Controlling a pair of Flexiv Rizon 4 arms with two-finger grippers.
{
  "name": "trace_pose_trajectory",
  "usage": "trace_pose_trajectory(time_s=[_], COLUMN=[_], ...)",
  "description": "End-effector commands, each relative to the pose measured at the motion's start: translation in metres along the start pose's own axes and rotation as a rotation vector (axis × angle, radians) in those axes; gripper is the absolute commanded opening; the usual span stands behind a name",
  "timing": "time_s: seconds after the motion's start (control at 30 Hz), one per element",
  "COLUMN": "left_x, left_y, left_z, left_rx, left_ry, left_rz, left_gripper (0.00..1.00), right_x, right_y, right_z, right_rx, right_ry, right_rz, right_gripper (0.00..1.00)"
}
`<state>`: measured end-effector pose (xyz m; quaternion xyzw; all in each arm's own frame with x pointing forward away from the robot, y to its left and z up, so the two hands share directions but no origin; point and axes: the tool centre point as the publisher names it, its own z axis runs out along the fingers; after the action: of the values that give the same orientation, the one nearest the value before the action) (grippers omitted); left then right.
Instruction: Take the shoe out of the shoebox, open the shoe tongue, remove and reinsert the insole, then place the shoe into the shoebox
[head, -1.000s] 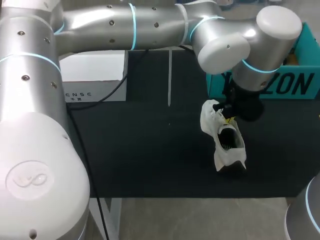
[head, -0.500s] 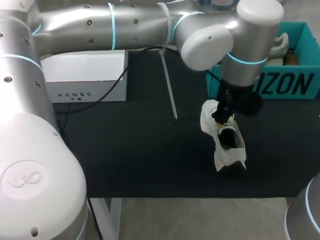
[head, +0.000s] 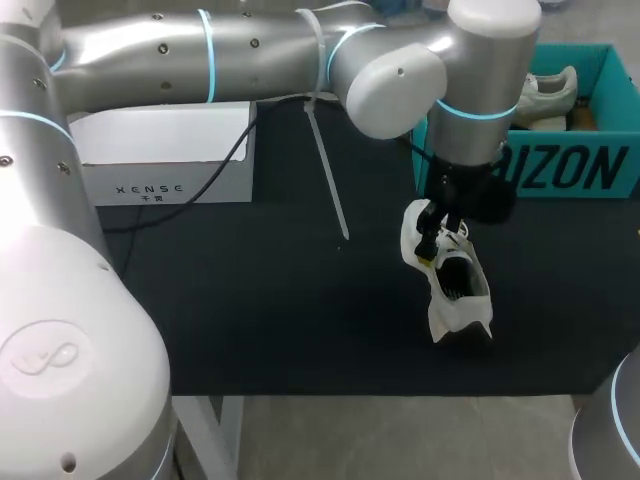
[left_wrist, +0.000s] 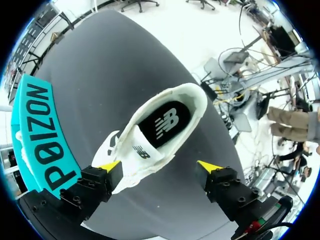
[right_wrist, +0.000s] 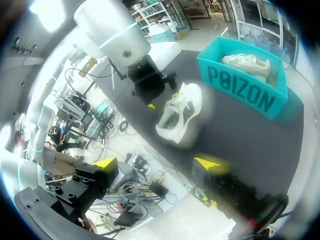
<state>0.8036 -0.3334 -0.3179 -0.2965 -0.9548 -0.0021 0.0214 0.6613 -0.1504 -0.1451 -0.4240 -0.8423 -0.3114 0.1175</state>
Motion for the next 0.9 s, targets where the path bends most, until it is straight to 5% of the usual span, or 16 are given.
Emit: trace_pose_trajectory(time_s=[0.03, 0.3, 0.47, 0.9], left_x=[0.003, 0.021, 0.031, 0.048], left_y=[-0.008, -0.024, -0.048, -0.080], left_z=[-0.002, -0.006, -0.003, 0.006], left_rx=[-0.011, 0.045, -0.039, -0.054], left_ry=[0.049, 0.099, 0.119, 0.114], left_rz=[-0.145, -0.421, -0.521, -0.568], left_gripper=[1.00, 1.00, 1.00, 1.00], right_x=[0.000, 0.000, 0.000, 0.000], right_y=[0.000, 0.000, 0.000, 0.000], right_z=[0.000, 0.000, 0.000, 0.000], right_rx=[0.003, 0.003, 0.003, 0.003], right_ry=[-0.001, -0.001, -0.001, -0.001], right_rz=[0.001, 0.001, 0.001, 0.001], right_gripper=[1.00, 1.00, 1.00, 1.00])
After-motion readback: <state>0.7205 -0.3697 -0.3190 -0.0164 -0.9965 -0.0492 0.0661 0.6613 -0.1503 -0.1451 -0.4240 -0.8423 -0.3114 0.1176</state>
